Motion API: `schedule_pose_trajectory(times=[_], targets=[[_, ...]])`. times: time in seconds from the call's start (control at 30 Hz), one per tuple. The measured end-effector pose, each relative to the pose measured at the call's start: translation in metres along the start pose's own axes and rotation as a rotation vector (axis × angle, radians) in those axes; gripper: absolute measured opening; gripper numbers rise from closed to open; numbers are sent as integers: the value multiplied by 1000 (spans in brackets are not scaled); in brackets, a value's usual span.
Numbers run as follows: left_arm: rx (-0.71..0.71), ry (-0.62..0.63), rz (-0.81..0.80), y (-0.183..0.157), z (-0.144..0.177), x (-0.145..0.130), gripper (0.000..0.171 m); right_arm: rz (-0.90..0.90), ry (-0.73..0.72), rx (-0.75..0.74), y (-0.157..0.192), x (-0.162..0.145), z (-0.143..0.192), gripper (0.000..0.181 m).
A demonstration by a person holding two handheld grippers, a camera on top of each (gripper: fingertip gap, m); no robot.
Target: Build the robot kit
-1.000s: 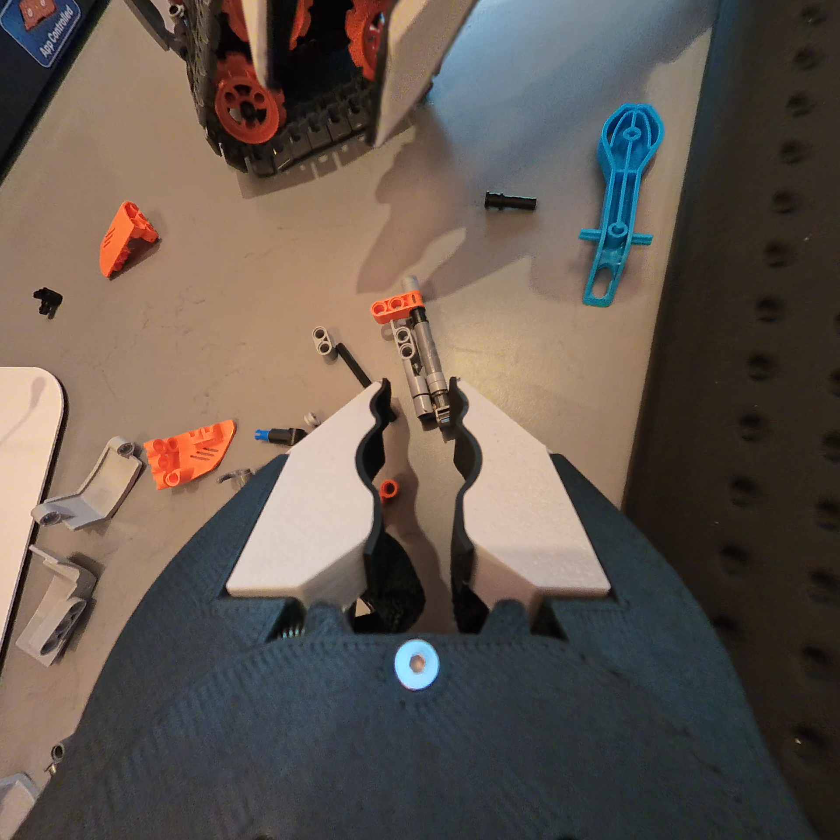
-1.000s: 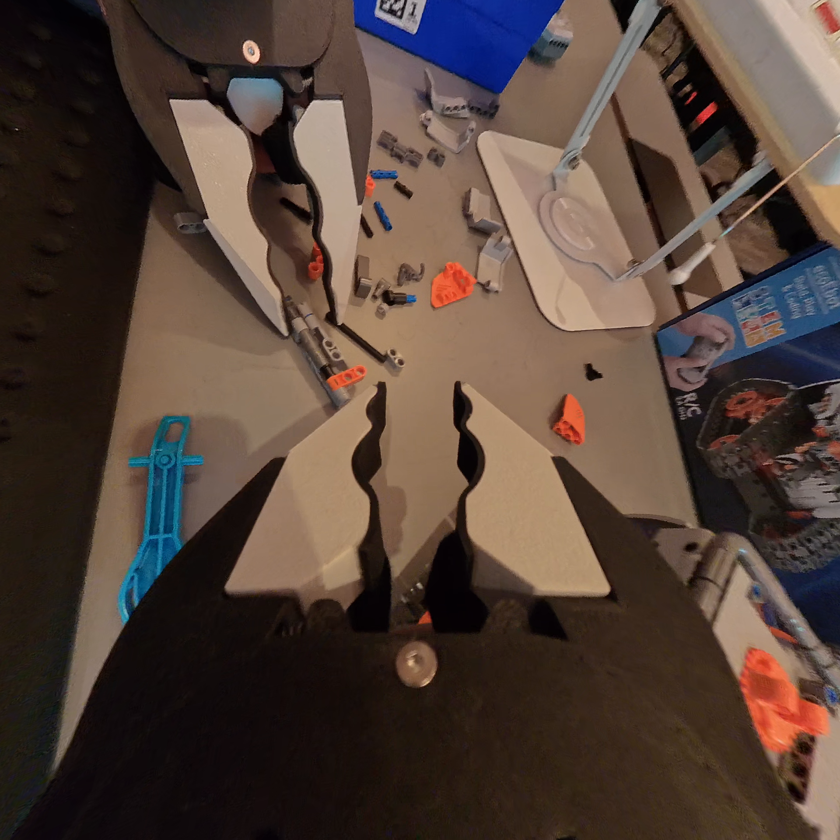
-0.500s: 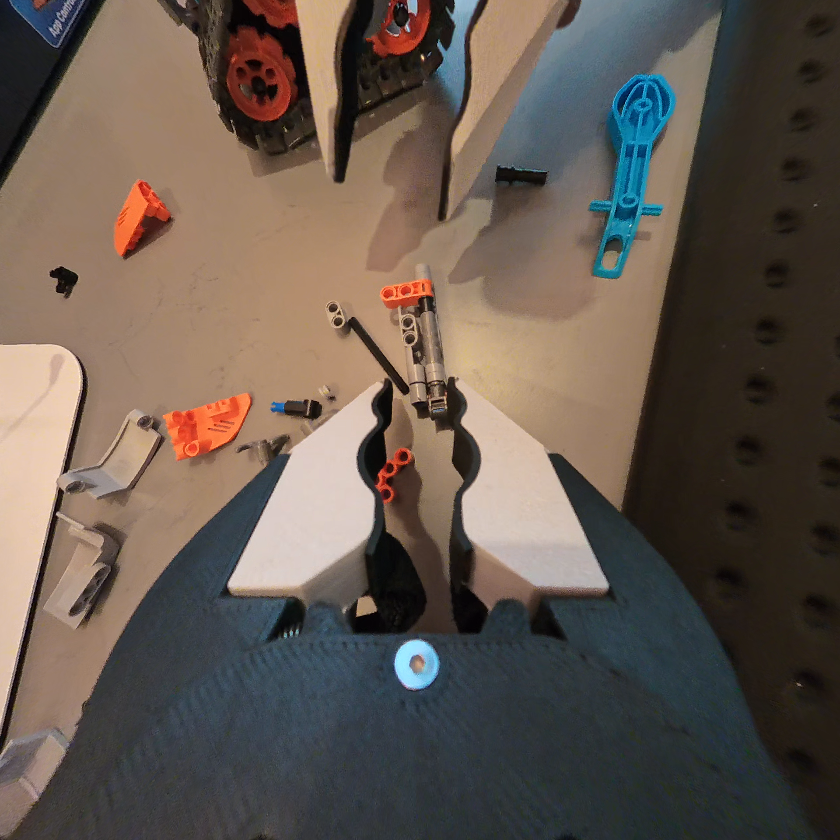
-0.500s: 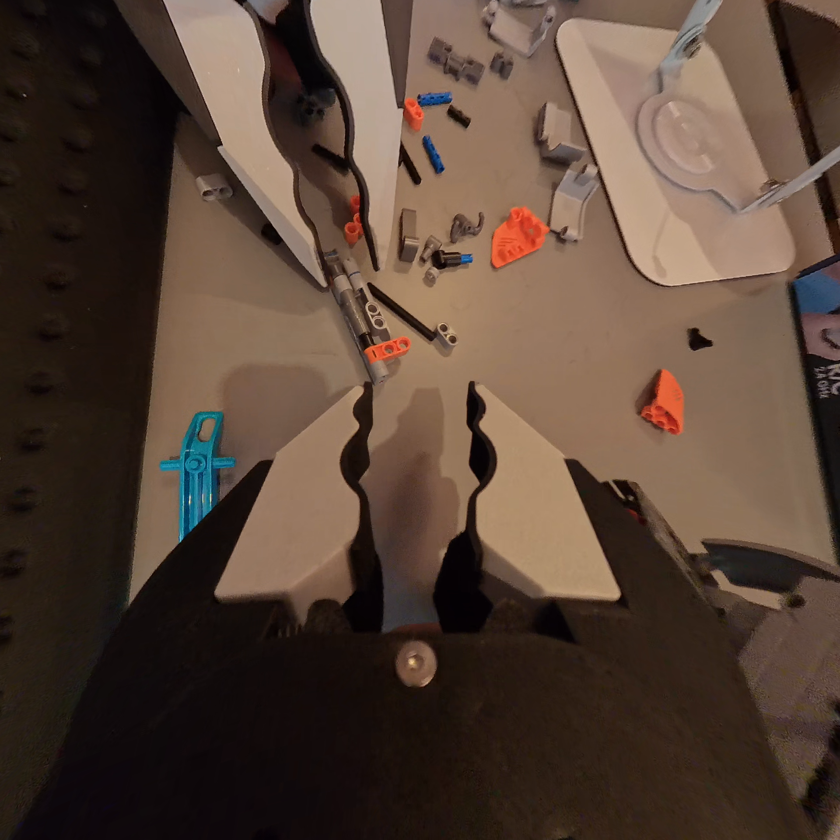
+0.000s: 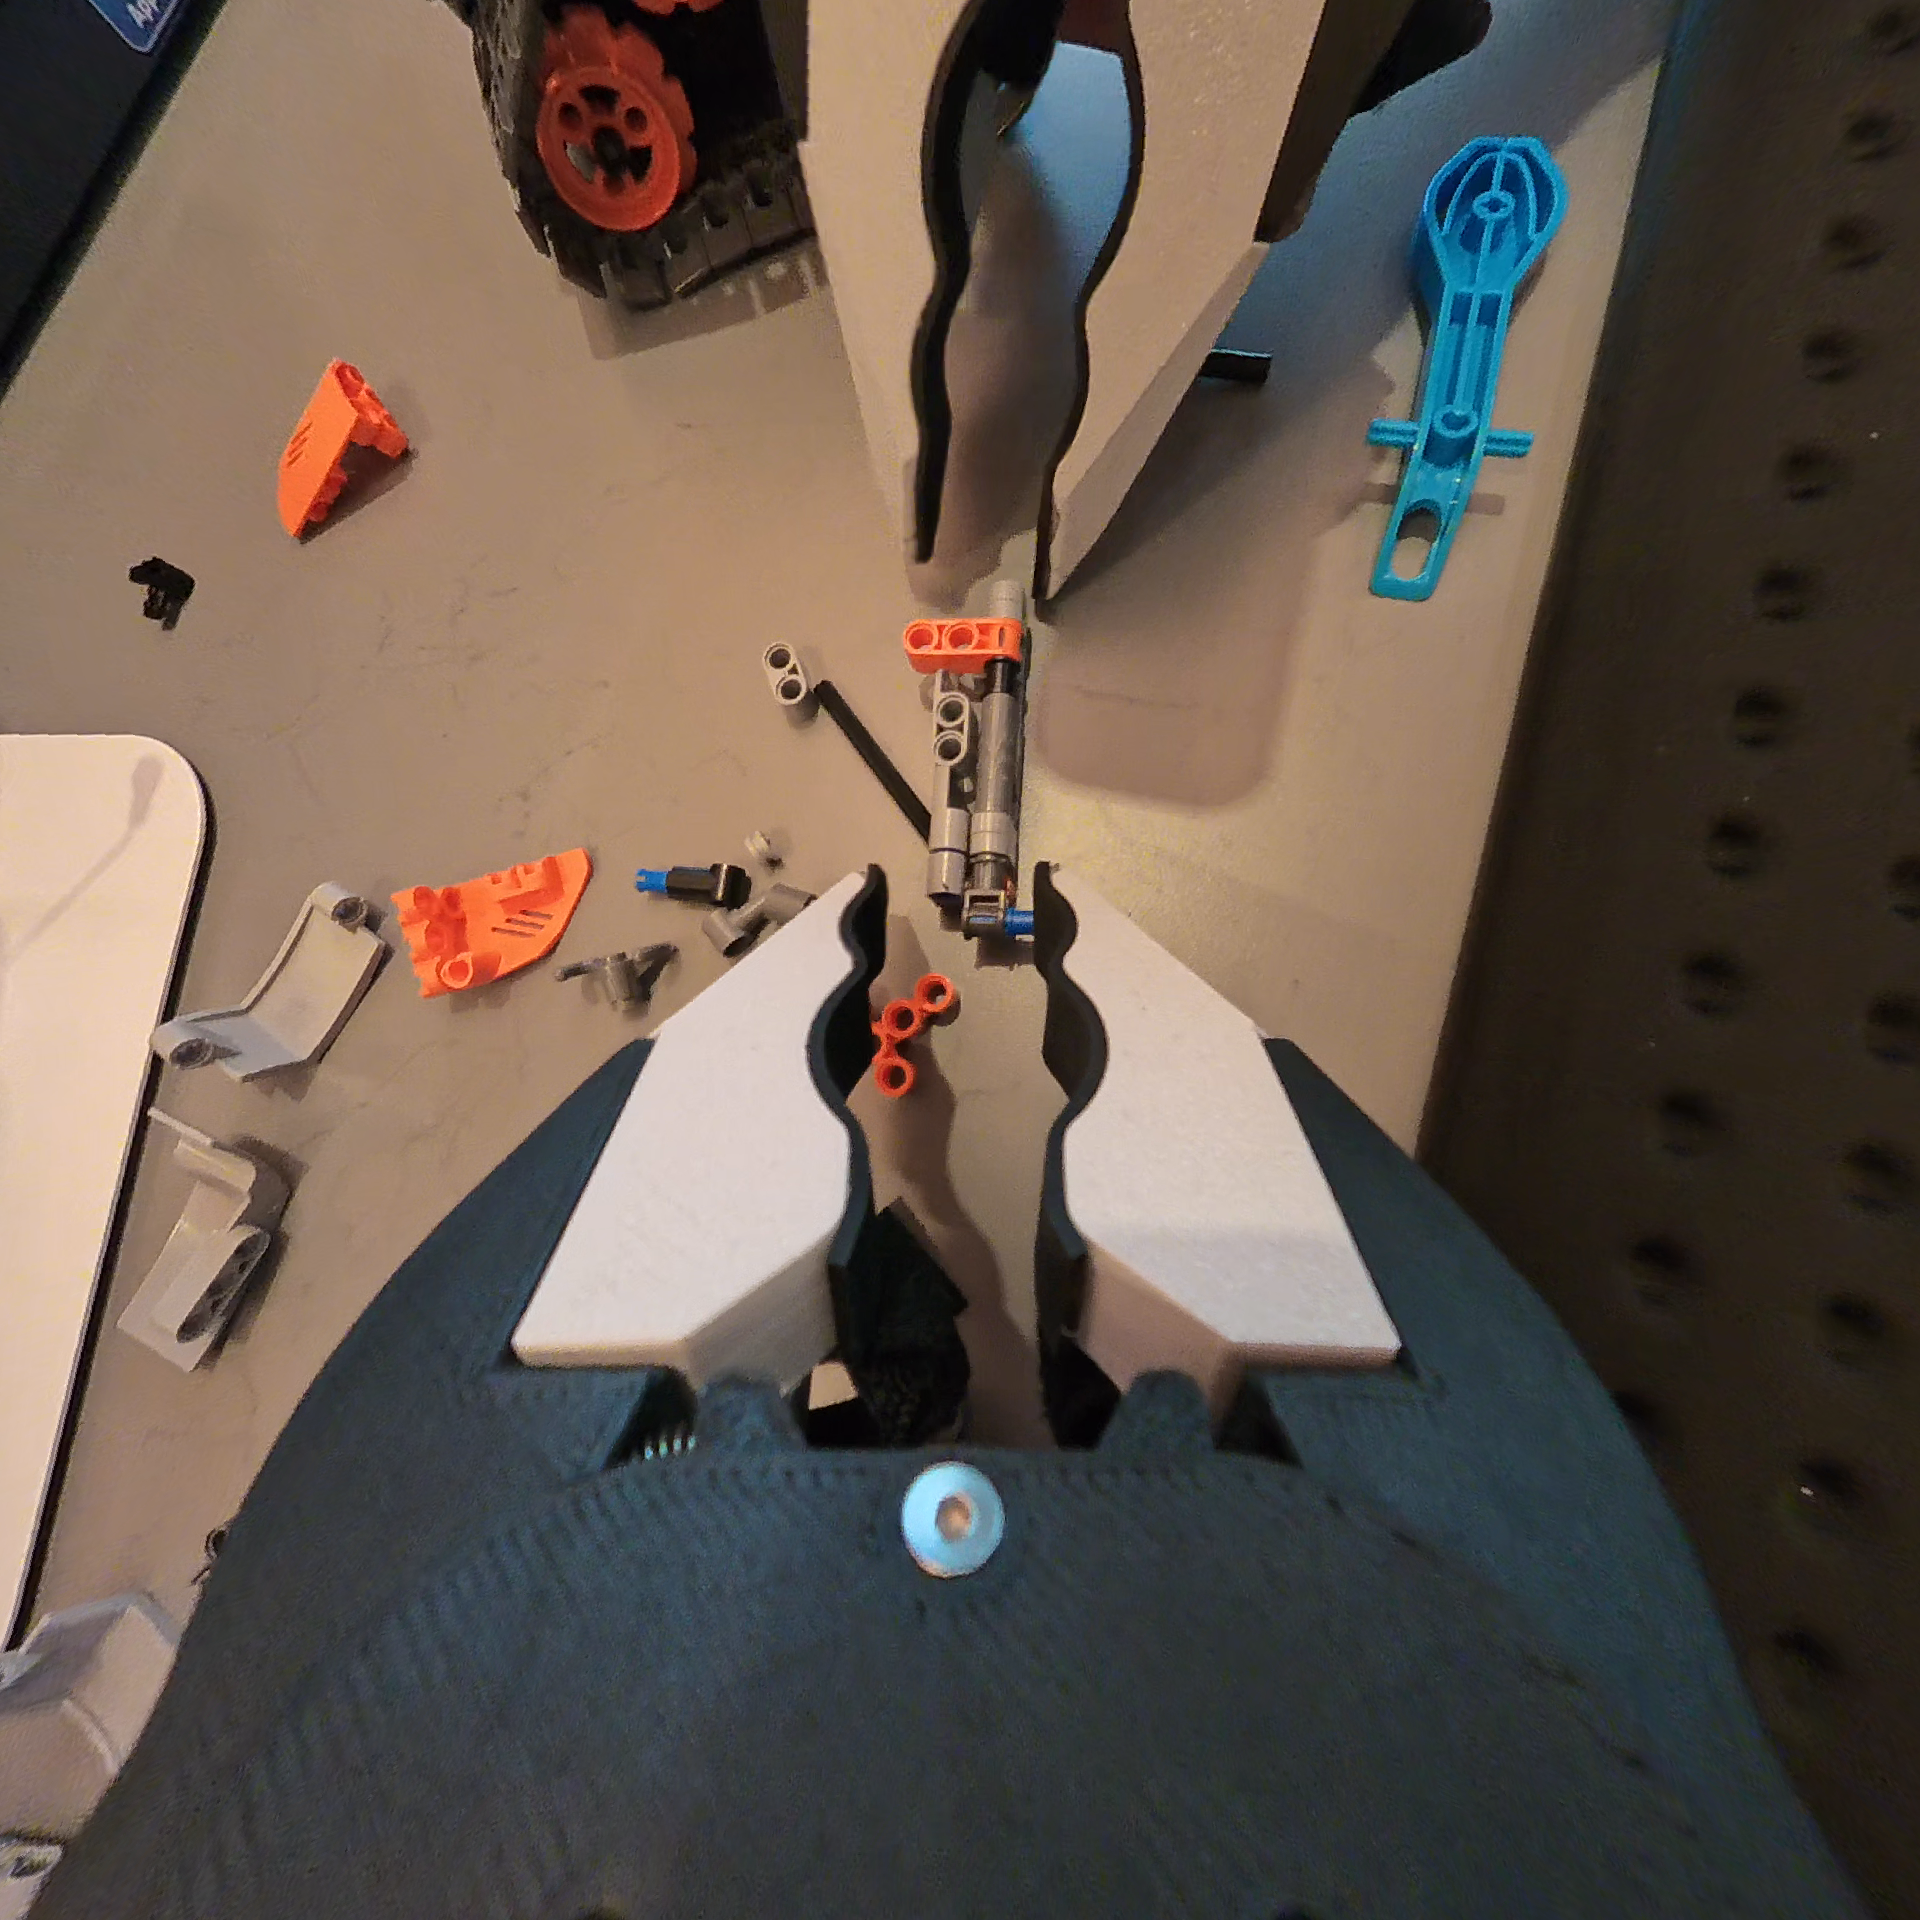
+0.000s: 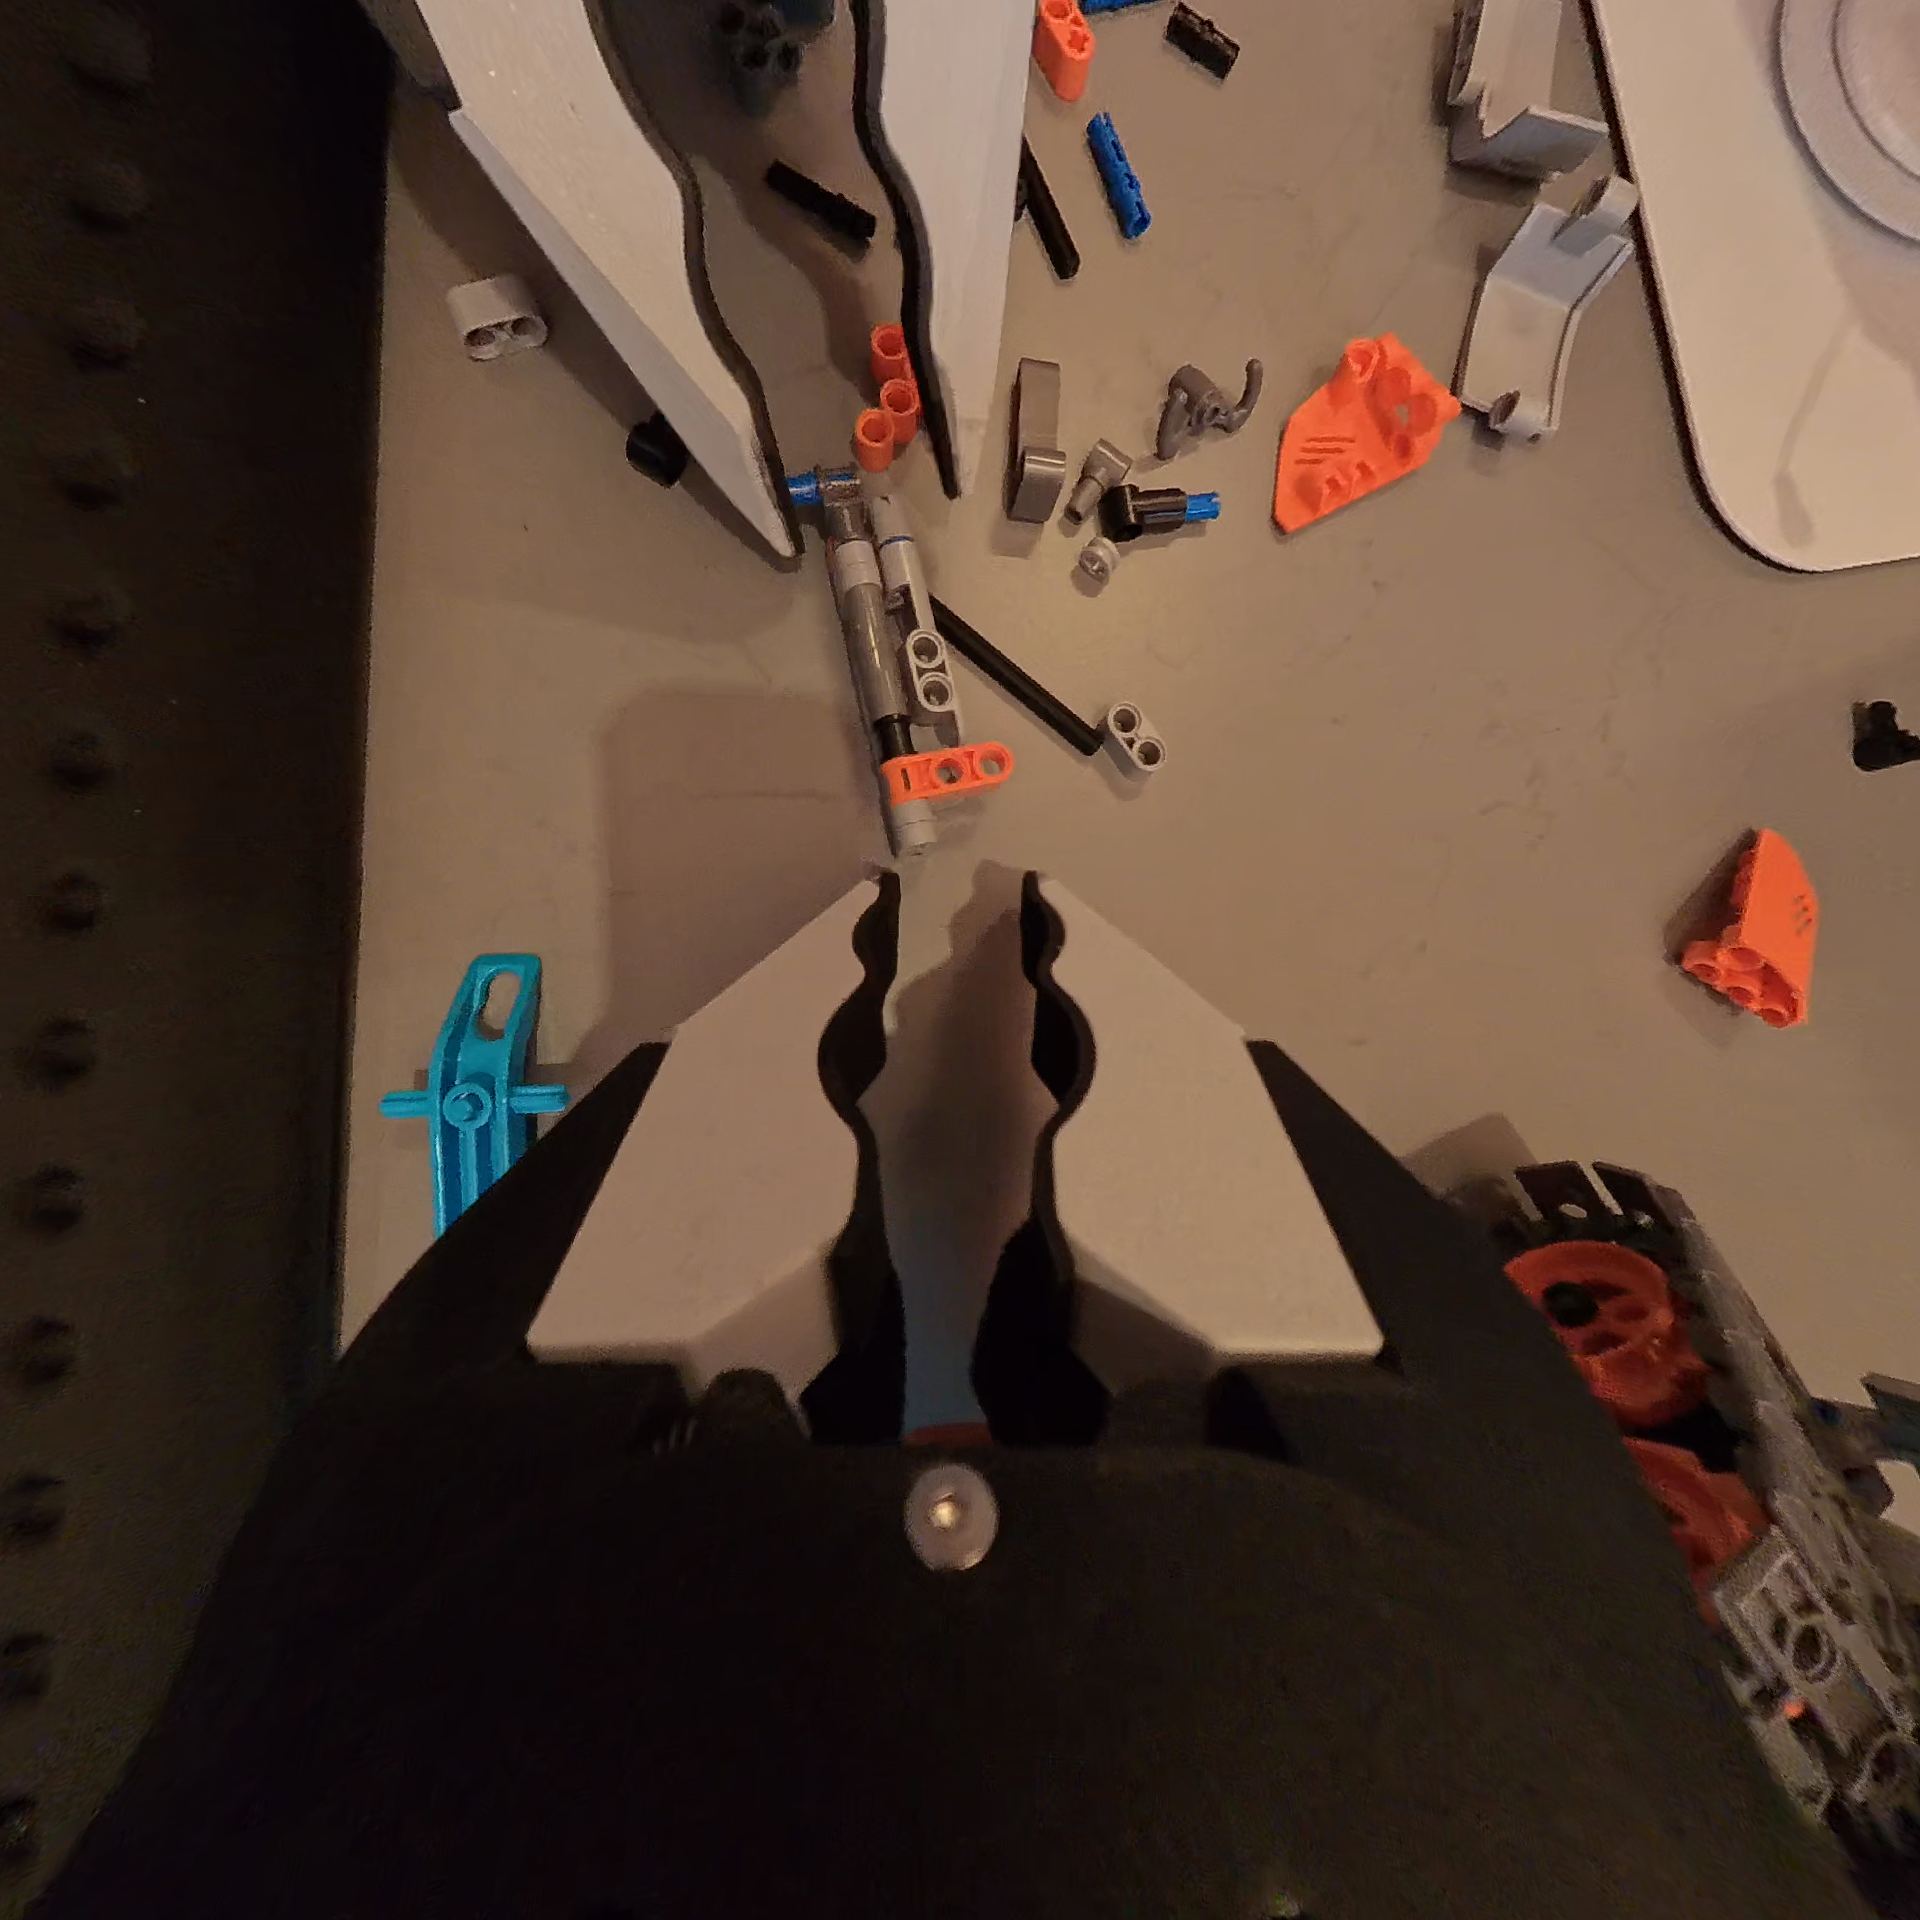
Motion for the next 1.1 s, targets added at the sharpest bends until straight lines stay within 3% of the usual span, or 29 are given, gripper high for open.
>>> schedule_pose_trajectory(times=[0.2, 0.37, 0.6, 0.87, 1.0, 1.1], targets=[[-10, -7, 0, -2, -2, 3, 25, -23, -18, 30, 0, 0, 0, 30], [34, 29, -68, -7, -10, 4, 15, -14, -35, 38, 2, 3, 0, 22], [313, 13, -393, -26, -13, 24, 15, -72, -138, 38, 0, 0, 20, 38], [556, 4, -788, -42, -15, 31, 15, -136, -211, 168, 3, -1, 25, 14], [619, -24, -789, -38, -12, 37, 16, -122, -254, 134, -1, 0, 35, 13], [603, -42, -699, -31, -9, 37, 19, -71, -247, 69, 0, 2, 39, 13]])
Point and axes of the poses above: each gripper's, where its closed fingertips meet, z back along the fingers, x out of its top, y = z × x across the jaws, the point moved 9 cm from there along z, back along the fingers, and after that the axes turned 2 degrees about y, right-handed, at the moved point
